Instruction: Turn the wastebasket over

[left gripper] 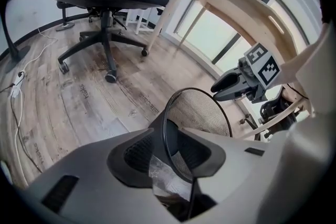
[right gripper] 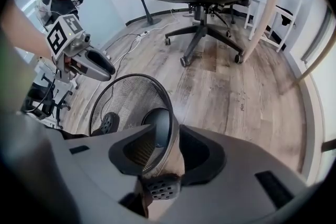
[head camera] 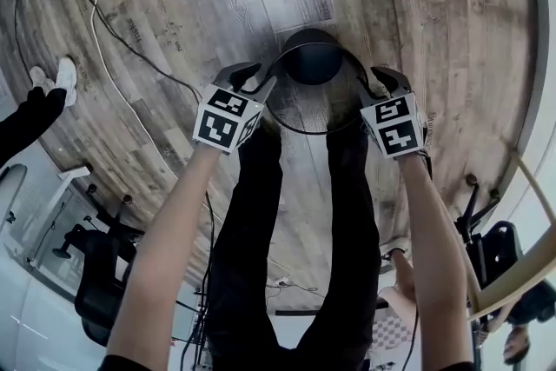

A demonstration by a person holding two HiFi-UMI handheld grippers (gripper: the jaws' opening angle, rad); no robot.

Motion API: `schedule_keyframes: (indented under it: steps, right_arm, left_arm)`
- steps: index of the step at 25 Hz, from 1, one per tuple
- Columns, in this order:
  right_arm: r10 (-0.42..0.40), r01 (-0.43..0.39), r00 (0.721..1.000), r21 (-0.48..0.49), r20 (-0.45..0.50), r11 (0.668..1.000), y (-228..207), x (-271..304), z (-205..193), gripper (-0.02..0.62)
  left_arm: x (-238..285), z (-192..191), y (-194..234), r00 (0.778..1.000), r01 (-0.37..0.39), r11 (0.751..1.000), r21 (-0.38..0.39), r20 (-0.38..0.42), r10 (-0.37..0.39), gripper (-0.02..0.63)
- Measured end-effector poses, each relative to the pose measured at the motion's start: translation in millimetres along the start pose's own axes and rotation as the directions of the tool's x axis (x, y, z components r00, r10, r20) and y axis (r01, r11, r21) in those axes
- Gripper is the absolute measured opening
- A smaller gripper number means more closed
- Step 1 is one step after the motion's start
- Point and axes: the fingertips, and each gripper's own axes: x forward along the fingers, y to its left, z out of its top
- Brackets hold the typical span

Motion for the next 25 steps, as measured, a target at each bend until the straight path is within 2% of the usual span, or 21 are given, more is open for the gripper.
schedule_keyframes:
  steps: [3,9,12,13,15,19,25]
  right_arm:
    - [0.002,-0.002,1.0,-0.013,-0.005,1.0,-2.1,8.3,-0.1,0.143]
    - [0.031,-0.032,0.999,-0.026,-0.021,0.999,1.4,20.5,-2.7,0.141]
    - [0.014,-0.014,1.0,-0.021,-0.017,1.0,0.4,22.3,-2.0,0.109]
    - [0.001,-0.001,1.0,-0.017,-0.017,1.0,-0.7,22.8,-2.5,0.089]
    - [-0.019,0.018,1.0,-0.015,-0.02,1.0,-3.4,24.6,-4.0,0.067]
    - [-0.027,0.026,0.999,-0.023,-0.021,0.999,-4.7,24.5,-2.0,0.066]
    - [-0.021,0.02,0.999,-0.022,-0.037,1.0,-1.7,21.9,-0.6,0.061]
  left_arm:
    - [13.6,-3.3,2.2,1.0,0.006,1.0,-0.008,-0.003,-0.006,0.164]
    - [27.9,-11.2,3.4,1.0,-0.001,0.998,-0.062,-0.007,0.001,0.16]
    - [31.2,-14.7,1.4,1.0,-0.005,0.999,-0.049,-0.013,0.005,0.134]
    - [31.8,-15.8,1.3,1.0,-0.009,0.999,-0.044,-0.016,0.008,0.094]
    - [32.8,-15.6,2.2,1.0,-0.018,0.999,-0.05,-0.011,0.018,0.057]
    - [33.8,-14.7,3.1,1.0,-0.013,0.995,-0.103,0.001,0.013,0.052]
    - [25.4,-14.7,0.6,1.0,-0.003,0.996,-0.089,-0.021,0.001,0.051]
